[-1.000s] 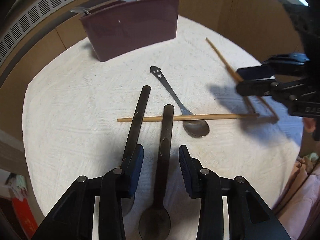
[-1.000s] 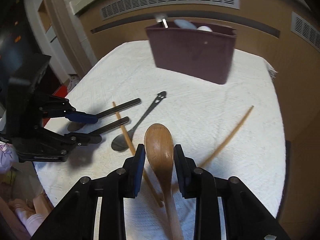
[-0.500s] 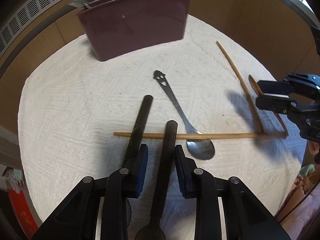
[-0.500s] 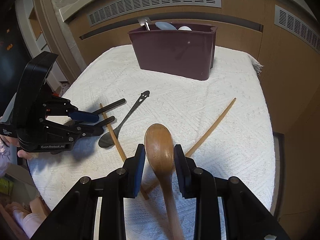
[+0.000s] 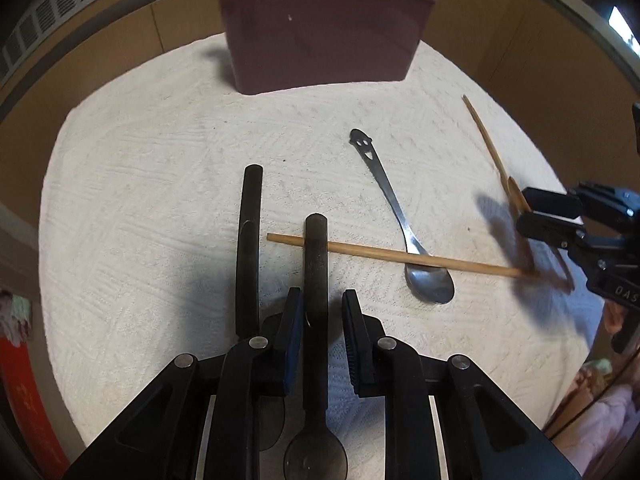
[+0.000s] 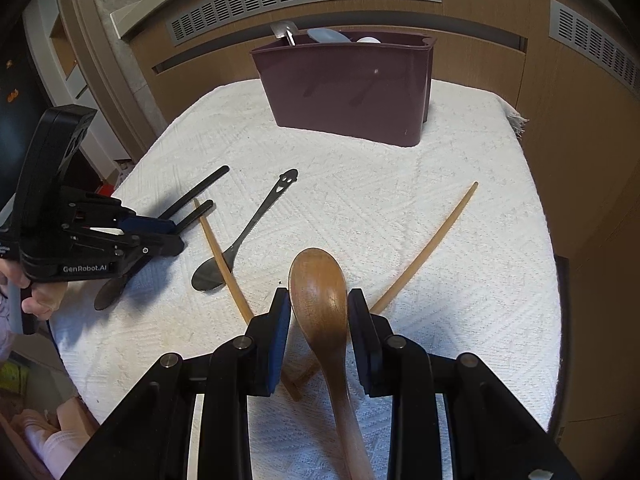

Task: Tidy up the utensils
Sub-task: 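Lift the wooden spoon and the two dark spoons off the towel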

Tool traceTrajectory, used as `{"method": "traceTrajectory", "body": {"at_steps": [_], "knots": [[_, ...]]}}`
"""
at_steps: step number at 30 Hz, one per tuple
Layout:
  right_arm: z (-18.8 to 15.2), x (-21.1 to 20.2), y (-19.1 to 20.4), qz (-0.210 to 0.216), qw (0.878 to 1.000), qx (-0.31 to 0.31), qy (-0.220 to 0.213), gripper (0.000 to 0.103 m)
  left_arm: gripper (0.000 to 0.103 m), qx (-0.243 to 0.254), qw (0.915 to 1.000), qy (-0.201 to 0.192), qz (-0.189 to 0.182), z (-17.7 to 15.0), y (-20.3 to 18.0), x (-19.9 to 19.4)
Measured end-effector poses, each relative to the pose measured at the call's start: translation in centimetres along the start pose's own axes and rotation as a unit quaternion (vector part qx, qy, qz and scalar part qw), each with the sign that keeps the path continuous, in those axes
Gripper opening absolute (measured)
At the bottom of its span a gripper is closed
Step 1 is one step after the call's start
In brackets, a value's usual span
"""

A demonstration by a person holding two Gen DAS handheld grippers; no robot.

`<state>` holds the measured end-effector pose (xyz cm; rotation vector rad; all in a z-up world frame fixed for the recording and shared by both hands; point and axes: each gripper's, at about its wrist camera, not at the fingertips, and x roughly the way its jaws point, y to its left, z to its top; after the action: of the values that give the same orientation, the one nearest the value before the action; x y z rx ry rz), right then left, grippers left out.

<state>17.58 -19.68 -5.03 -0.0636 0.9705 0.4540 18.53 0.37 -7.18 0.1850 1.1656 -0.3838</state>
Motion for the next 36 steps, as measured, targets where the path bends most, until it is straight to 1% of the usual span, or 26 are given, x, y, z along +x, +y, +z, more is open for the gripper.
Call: {"method": "traceTrajectory", "body": {"at_steps": [2, 6, 8, 11, 12, 13, 14, 15, 16, 17, 19, 20, 21, 22, 24, 27, 28, 31, 36], "knots": [[0.0, 0.2, 0.2, 0.002, 1.0, -0.003, 0.002, 0.027, 0.02, 0.015, 0.9998, 0.011, -0.002, 0.6, -0.5, 0.4], [-0.1, 0.3, 0.6, 0.0, 1.0, -0.01, 0.002, 0.027, 0.02, 0.021, 0.9994, 0.027, -0.011, 2.1, -0.7, 1.0], [-0.1, 0.4, 0.7, -0.001, 1.0, -0.01, -0.001, 0.027, 0.013, 0.014, 0.9998, 0.016, -0.004, 2.6, -0.8, 1.2], [-0.1, 0.5, 0.5, -0.003, 1.0, -0.005, -0.003, 0.027, 0.012, -0.022, 0.9996, -0.018, -0.004, 2.4, -0.6, 0.8], [-0.1, 0.5, 0.5, -0.004, 1.0, -0.004, -0.004, 0.027, 0.012, -0.04, 0.9983, -0.041, -0.001, 2.1, -0.4, 0.4], [-0.1, 0.5, 0.4, -0.006, 1.0, -0.003, -0.004, 0.027, 0.013, -0.057, 0.9961, -0.067, 0.0, 1.6, -0.1, -0.3], [-0.1, 0.6, 0.4, -0.006, 1.0, -0.003, -0.004, 0.027, 0.012, -0.078, 0.9929, -0.09, -0.007, 1.1, 0.3, -1.0], [-0.2, 0.6, 0.3, -0.007, 1.0, -0.002, -0.003, 0.027, 0.012, -0.095, 0.9897, -0.105, -0.017, 0.5, 0.9, -1.7], [-0.1, 0.7, 0.3, -0.008, 1.0, -0.001, -0.001, 0.027, 0.013, -0.121, 0.9842, -0.126, -0.028, 0.0, 1.3, -2.4], [-0.1, 0.8, 0.3, -0.01, 1.0, 0.0, 0.0, 0.027, 0.013, -0.14, 0.9793, -0.142, -0.034, -0.5, 1.5, -2.8], [0.0, 1.2, 0.4, -0.012, 1.0, -0.001, 0.004, 0.027, 0.012, -0.155, 0.9751, -0.156, -0.03, -0.9, 1.6, -3.3], [0.1, 1.4, 0.5, -0.013, 1.0, 0.0, 0.006, 0.027, 0.013, -0.157, 0.9747, -0.157, -0.022, -1.2, 1.6, -3.3], [0.2, 1.5, 0.6, -0.013, 1.0, 0.001, 0.007, 0.027, 0.013, -0.156, 0.9765, -0.148, -0.019, -1.3, 1.5, -2.9], [0.2, 1.7, 0.6, -0.013, 1.0, 0.002, 0.007, 0.027, 0.013, -0.151, 0.9793, -0.133, -0.021, -1.4, 1.4, -2.4], [0.3, 1.9, 0.7, -0.013, 1.0, 0.005, 0.008, 0.027, 0.013, -0.154, 0.9821, -0.107, -0.022, -1.5, 1.1, -1.2], [0.2, 2.1, 0.9, -0.012, 1.0, 0.005, 0.009, 0.027, 0.013, -0.153, 0.9842, -0.087, -0.02, -2.2, 0.9, -0.4], [0.1, 2.1, 1.0, -0.014, 1.0, 0.002, 0.01, 0.027, 0.014, -0.151, 0.9845, -0.088, -0.019, -2.4, 0.8, -0.4], [0.1, 2.0, 1.2, -0.02, 1.0, -0.007, 0.008, 0.027, 0.014, -0.134, 0.9881, -0.076, -0.011, -2.7, 0.3, -0.3], [0.0, 1.9, 1.0, -0.018, 1.0, -0.006, 0.006, 0.027, 0.016, -0.096, 0.994, -0.051, -0.007, -3.0, -0.4, -0.4]]}}
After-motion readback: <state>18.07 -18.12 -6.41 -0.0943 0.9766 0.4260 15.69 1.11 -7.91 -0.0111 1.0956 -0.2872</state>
